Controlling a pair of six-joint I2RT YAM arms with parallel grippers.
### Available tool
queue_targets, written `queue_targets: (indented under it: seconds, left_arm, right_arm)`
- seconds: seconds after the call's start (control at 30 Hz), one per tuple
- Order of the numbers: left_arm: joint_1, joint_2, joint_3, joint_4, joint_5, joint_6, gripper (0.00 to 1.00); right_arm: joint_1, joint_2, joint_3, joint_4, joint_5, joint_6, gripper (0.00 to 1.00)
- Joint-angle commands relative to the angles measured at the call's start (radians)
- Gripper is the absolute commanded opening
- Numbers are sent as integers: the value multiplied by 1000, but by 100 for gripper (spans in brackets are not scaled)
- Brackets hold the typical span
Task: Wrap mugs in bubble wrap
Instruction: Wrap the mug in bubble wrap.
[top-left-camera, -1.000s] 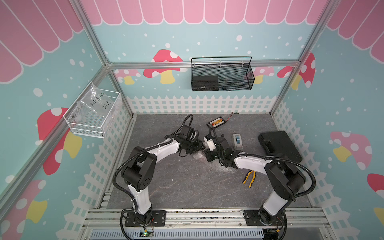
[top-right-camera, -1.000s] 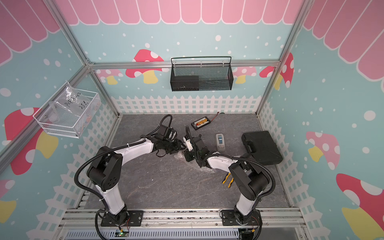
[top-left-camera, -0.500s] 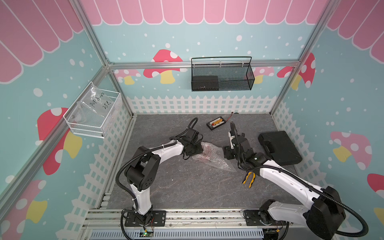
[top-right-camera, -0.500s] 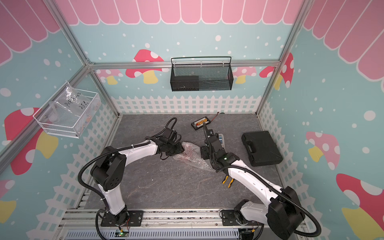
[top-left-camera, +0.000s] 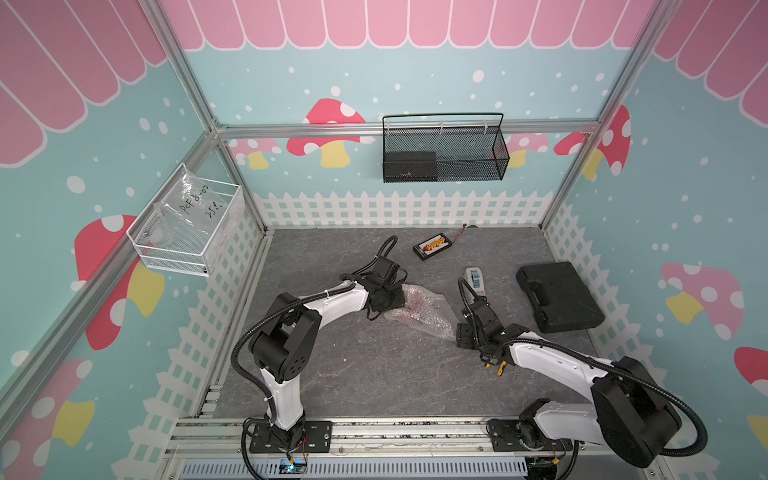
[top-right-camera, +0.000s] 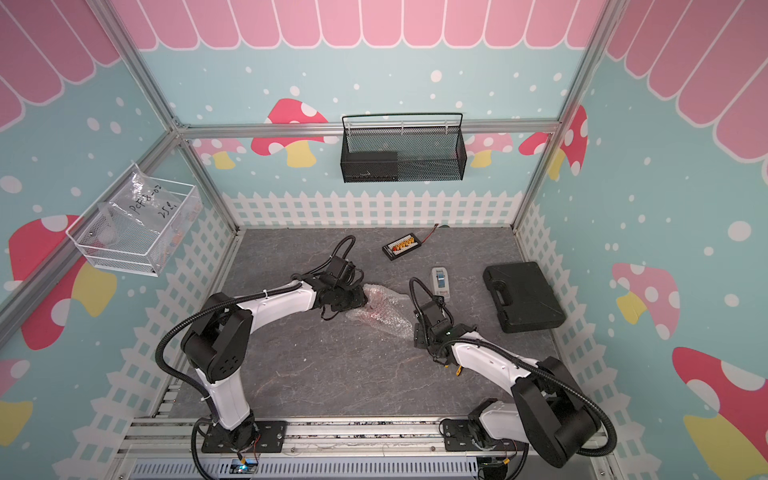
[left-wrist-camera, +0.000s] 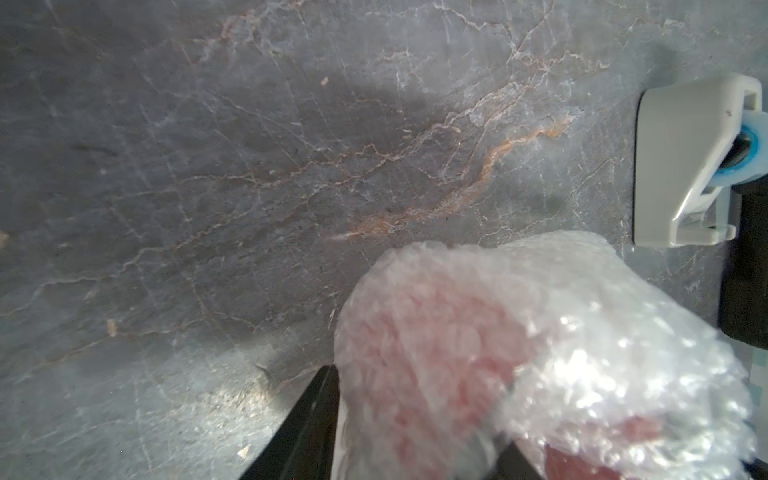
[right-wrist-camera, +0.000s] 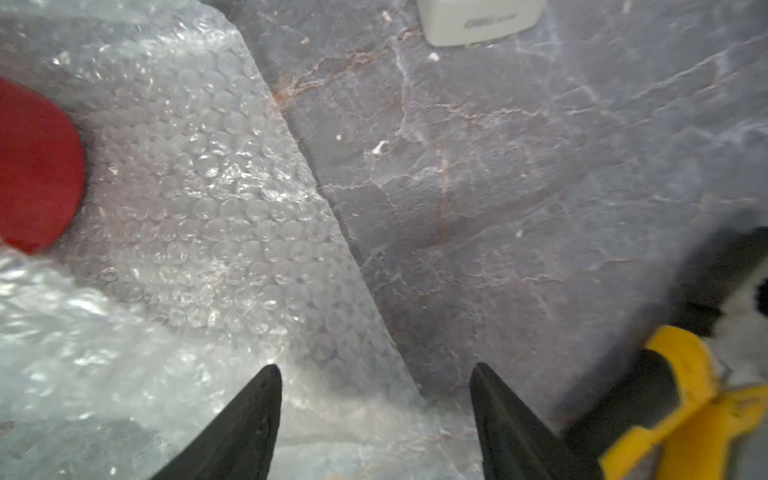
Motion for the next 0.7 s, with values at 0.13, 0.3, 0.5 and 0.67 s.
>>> queue_targets:
  seconds: [0.13,0.3,0.5,0.67]
  left_arm:
    - [-5,1,-25,-104,-43,16,44]
    - [-9,0,-22,-104,-41,16,44]
    - [-11,-7,-24,-115,-55,26,41]
    - [-20,4,-14,-142,-77,47,32]
  right_arm:
    - [57,113,-9,89,-14,94,70]
    - [78,195,15,38,-45,76,49]
    - [83,163,78,12,11,38,0]
    - [83,116,234,18,49,-89,0]
